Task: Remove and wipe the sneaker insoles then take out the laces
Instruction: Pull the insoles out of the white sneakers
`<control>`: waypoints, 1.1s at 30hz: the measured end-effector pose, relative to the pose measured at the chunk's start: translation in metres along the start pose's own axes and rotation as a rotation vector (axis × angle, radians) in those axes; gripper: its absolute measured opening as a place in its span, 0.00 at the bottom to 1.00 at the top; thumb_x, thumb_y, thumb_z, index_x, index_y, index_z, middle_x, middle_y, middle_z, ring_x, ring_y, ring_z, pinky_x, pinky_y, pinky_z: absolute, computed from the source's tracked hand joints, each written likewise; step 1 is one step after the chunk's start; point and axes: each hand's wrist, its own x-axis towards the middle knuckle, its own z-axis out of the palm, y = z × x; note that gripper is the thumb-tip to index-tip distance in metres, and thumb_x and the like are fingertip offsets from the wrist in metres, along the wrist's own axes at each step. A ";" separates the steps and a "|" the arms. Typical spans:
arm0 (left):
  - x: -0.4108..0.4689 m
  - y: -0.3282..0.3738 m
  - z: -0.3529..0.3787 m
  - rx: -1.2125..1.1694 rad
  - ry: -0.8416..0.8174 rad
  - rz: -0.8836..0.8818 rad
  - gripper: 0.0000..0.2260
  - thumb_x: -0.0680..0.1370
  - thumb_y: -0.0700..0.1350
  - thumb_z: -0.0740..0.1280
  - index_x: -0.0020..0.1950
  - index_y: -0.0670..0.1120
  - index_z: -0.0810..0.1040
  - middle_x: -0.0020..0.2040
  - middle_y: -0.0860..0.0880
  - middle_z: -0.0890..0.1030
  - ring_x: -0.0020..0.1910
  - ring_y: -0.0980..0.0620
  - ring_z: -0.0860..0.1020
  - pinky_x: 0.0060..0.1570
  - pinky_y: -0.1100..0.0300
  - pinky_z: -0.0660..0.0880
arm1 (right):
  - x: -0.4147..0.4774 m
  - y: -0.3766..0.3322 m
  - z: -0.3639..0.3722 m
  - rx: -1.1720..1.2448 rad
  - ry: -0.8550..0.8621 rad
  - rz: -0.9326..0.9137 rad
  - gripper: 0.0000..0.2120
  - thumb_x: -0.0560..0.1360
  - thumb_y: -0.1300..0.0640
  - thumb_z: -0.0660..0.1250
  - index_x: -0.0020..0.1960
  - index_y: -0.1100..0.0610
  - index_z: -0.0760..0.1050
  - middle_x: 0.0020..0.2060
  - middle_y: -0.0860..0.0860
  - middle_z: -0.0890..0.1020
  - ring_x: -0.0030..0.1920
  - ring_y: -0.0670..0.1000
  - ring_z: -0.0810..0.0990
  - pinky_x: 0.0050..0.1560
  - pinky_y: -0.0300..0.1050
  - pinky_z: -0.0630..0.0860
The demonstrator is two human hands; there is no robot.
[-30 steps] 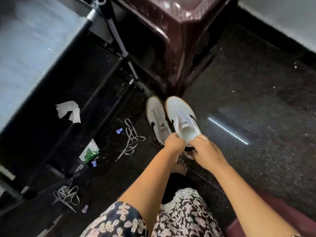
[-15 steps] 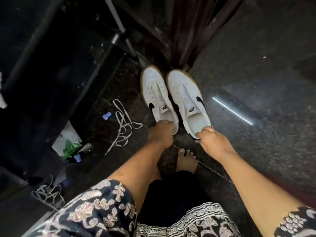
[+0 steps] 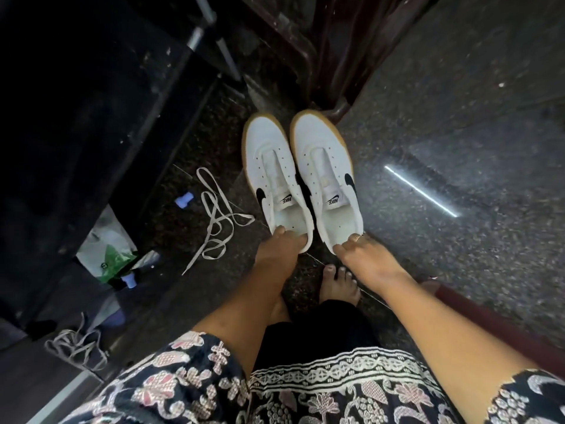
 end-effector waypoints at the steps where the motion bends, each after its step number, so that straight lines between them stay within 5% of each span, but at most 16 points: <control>1: -0.003 -0.001 0.002 -0.007 0.012 -0.009 0.23 0.78 0.34 0.56 0.72 0.51 0.62 0.64 0.44 0.70 0.69 0.45 0.61 0.57 0.49 0.72 | 0.004 0.000 -0.001 -0.004 0.027 -0.022 0.13 0.58 0.62 0.77 0.40 0.58 0.77 0.33 0.54 0.81 0.40 0.56 0.81 0.36 0.43 0.77; 3: -0.007 -0.004 0.005 -0.015 0.028 -0.030 0.23 0.79 0.36 0.56 0.72 0.50 0.61 0.64 0.44 0.69 0.69 0.45 0.61 0.58 0.49 0.72 | 0.011 -0.001 -0.005 -0.010 0.072 -0.035 0.15 0.52 0.62 0.79 0.35 0.57 0.77 0.28 0.53 0.80 0.34 0.55 0.81 0.31 0.41 0.76; 7: -0.004 -0.011 0.004 -0.038 0.048 -0.063 0.22 0.80 0.37 0.55 0.73 0.51 0.60 0.66 0.44 0.68 0.70 0.45 0.60 0.58 0.49 0.72 | 0.026 0.001 -0.017 0.014 0.123 -0.058 0.10 0.71 0.67 0.65 0.52 0.61 0.76 0.46 0.57 0.82 0.53 0.59 0.78 0.49 0.48 0.75; 10: 0.003 -0.013 -0.004 -0.038 0.097 -0.066 0.22 0.79 0.36 0.56 0.72 0.51 0.62 0.65 0.44 0.68 0.69 0.45 0.60 0.57 0.50 0.72 | 0.043 0.012 -0.022 0.005 0.075 -0.046 0.13 0.76 0.67 0.57 0.59 0.60 0.71 0.54 0.57 0.79 0.60 0.58 0.72 0.55 0.49 0.72; 26: 0.007 0.002 -0.005 -0.012 0.056 -0.099 0.20 0.80 0.38 0.56 0.70 0.51 0.63 0.67 0.41 0.65 0.71 0.43 0.58 0.60 0.50 0.70 | 0.048 0.016 -0.014 -0.023 0.135 -0.011 0.12 0.75 0.66 0.59 0.58 0.60 0.70 0.53 0.58 0.78 0.59 0.59 0.74 0.60 0.52 0.71; 30: 0.009 0.003 -0.013 0.002 -0.003 -0.098 0.20 0.79 0.37 0.57 0.70 0.51 0.62 0.68 0.42 0.61 0.72 0.42 0.56 0.60 0.49 0.70 | 0.049 0.019 -0.018 -0.056 0.210 0.004 0.11 0.64 0.67 0.72 0.45 0.59 0.76 0.40 0.56 0.81 0.46 0.58 0.79 0.45 0.49 0.78; 33: 0.001 0.002 -0.026 -0.005 -0.038 -0.058 0.23 0.77 0.35 0.59 0.70 0.50 0.63 0.68 0.41 0.60 0.71 0.40 0.55 0.63 0.47 0.70 | 0.044 0.015 -0.037 -0.014 0.103 0.027 0.12 0.74 0.68 0.62 0.56 0.61 0.72 0.53 0.57 0.77 0.60 0.57 0.73 0.53 0.49 0.75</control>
